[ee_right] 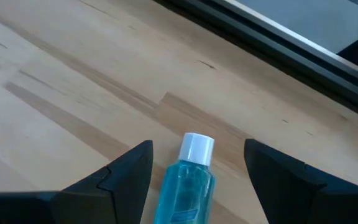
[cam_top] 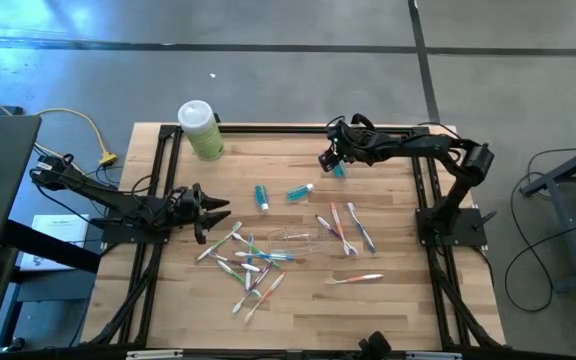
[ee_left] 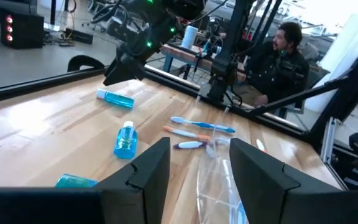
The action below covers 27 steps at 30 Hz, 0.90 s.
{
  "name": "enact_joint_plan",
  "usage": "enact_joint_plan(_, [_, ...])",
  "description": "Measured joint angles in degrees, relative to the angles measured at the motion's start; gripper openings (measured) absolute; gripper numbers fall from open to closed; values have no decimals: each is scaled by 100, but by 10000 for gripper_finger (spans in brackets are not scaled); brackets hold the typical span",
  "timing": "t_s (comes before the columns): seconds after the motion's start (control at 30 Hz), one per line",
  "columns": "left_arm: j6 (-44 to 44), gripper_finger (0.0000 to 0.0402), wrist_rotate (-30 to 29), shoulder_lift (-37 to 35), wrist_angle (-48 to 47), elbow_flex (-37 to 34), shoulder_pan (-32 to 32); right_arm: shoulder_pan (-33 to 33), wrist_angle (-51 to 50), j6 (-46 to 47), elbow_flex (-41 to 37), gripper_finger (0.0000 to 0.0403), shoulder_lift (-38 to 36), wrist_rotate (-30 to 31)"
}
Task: Pick & Place toothbrushing station
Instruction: Put the right mouthwash into the transparent organizer
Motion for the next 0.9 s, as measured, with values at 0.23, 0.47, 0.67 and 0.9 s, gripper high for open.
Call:
enact_joint_plan(0.23, [-13,162,2,0,0,0,0,4,16,168,0,245,7,0])
enact_joint_plan(0.47, [-13,162,1,0,0,0,0,17,1,137,-2,245,22,-5])
enact_joint_plan(0.67, [-13,162,0,0,0,0,0,15,85,137,-61,245,22,0])
enact_joint_plan(0.9, [-13,162,0,0,0,0,0,18,175,119,-83,245,22,0])
